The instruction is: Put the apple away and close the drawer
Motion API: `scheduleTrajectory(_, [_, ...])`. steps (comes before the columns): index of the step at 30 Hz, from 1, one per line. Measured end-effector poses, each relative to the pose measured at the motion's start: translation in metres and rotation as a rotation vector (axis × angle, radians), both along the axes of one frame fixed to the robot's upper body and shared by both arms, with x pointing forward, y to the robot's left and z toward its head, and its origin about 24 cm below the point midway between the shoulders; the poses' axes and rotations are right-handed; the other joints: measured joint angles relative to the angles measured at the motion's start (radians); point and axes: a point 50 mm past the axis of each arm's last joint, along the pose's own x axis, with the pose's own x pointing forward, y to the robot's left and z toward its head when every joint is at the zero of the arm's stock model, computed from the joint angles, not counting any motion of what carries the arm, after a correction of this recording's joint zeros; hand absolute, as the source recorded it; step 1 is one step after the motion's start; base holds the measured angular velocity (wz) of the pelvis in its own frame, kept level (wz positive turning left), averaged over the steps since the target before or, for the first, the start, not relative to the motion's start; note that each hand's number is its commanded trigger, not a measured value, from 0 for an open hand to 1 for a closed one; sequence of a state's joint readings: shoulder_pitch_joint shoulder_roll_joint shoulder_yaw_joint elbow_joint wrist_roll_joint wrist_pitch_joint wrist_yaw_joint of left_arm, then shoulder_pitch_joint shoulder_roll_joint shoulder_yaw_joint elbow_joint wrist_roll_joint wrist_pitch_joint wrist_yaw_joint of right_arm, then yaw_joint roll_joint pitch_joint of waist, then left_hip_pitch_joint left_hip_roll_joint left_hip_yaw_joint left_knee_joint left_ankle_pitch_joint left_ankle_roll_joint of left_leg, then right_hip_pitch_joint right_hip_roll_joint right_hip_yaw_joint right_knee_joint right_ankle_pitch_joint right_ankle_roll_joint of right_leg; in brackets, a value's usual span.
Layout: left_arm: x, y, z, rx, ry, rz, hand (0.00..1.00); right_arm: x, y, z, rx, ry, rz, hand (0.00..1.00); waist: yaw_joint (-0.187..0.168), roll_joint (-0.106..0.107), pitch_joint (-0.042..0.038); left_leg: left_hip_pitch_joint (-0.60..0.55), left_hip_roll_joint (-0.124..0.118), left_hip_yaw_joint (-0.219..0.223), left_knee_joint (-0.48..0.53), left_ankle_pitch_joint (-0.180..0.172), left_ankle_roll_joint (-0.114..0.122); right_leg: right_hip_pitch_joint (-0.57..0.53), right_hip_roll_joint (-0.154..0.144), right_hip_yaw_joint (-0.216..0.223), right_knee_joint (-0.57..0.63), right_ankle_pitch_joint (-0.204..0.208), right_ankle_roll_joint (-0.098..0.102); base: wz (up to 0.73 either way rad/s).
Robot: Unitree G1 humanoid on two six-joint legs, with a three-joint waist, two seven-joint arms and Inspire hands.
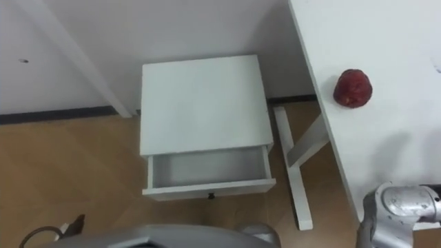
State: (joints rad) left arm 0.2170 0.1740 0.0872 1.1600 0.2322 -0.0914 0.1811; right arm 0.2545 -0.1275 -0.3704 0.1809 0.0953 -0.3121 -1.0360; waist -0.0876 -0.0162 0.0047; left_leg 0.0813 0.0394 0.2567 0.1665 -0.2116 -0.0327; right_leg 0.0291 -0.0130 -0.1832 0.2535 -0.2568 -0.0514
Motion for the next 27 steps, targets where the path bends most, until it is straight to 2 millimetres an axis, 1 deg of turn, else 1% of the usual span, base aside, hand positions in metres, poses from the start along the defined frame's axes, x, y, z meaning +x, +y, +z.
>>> scheduleTrajectory(1, [-0.001,0.000,0.000,0.000,0.003,0.000,0.00,0.002,0.001,0.000,-0.008,0.012,0.021,0.00,0.006,0.000,0.0002,0.002,0.000,-0.001,0.000,0.000,0.000,0.003,0.000,-0.002,-0.001,0.000,0.000,0.08])
scheduleTrajectory(3, [-0.004,0.000,0.000,0.000,0.014,0.006,0.00,0.010,0.007,-0.002,-0.005,0.037,0.118,0.00,0.012,-0.001,-0.0002,0.004,0.000,-0.006,-0.001,0.000,0.000,0.009,-0.001,-0.010,-0.003,0.000,0.001,0.10])
scheduleTrajectory(7, [-0.007,-0.001,-0.001,-0.021,0.036,0.004,0.00,0.024,0.013,-0.003,0.009,0.077,0.270,0.00,0.017,-0.006,0.0005,0.004,0.001,-0.008,-0.001,0.000,0.000,0.009,-0.001,-0.009,-0.004,0.000,0.000,0.01])
scheduleTrajectory(10, [-0.010,0.000,-0.001,-0.028,0.057,-0.009,0.00,0.031,0.014,-0.002,0.015,0.095,0.343,0.00,0.019,-0.015,0.0016,0.003,0.000,-0.008,-0.001,0.000,0.000,0.011,-0.001,-0.009,-0.015,0.001,0.000,0.00])
scheduleTrajectory(12, [-0.012,-0.001,-0.002,-0.031,0.074,-0.018,0.00,0.035,0.015,-0.002,0.024,0.103,0.388,0.00,0.016,-0.028,0.0014,0.003,0.000,-0.011,0.000,0.000,0.000,0.016,0.000,-0.012,-0.018,0.001,0.000,0.02])
scheduleTrajectory(13, [-0.012,-0.001,-0.002,-0.032,0.075,-0.018,0.00,0.035,0.015,-0.002,0.025,0.104,0.397,0.00,0.016,-0.029,0.0011,0.004,0.000,-0.013,0.000,0.000,0.000,0.019,0.000,-0.013,-0.018,0.002,0.001,0.04])
scheduleTrajectory(15, [-0.012,0.000,-0.002,-0.040,0.082,-0.020,0.00,0.038,0.017,-0.002,0.036,0.108,0.445,0.00,0.026,-0.036,-0.0012,0.010,0.001,-0.014,0.000,0.000,0.000,0.026,0.002,-0.011,-0.026,0.005,0.000,-0.05])
scheduleTrajectory(17, [-0.012,0.001,-0.001,-0.041,0.085,-0.022,0.00,0.041,0.019,-0.003,0.045,0.120,0.488,0.00,0.031,-0.042,-0.0012,0.012,0.002,-0.014,-0.001,0.000,0.000,0.033,0.004,-0.011,-0.033,0.009,0.001,-0.03])
scheduleTrajectory(20, [-0.012,0.000,-0.002,-0.039,0.097,-0.048,0.00,0.046,0.023,-0.003,0.046,0.140,0.582,0.00,0.037,-0.040,-0.0011,0.019,0.001,-0.014,-0.002,0.000,0.000,0.047,0.004,-0.006,-0.036,0.011,0.004,0.02])
scheduleTrajectory(24, [-0.010,0.000,-0.001,-0.032,0.103,-0.070,0.00,0.055,0.031,-0.006,0.066,0.167,0.686,0.00,0.041,-0.033,0.0028,0.032,0.000,-0.015,-0.004,0.000,0.000,0.068,0.005,-0.006,-0.056,0.017,0.008,0.02])
scheduleTrajectory(27, [-0.010,0.001,-0.001,-0.029,0.108,-0.077,0.00,0.057,0.035,-0.007,0.076,0.179,0.736,0.00,0.041,-0.030,0.0024,0.034,-0.002,-0.015,-0.006,0.000,0.000,0.076,0.004,-0.011,-0.067,0.018,0.008,0.06])
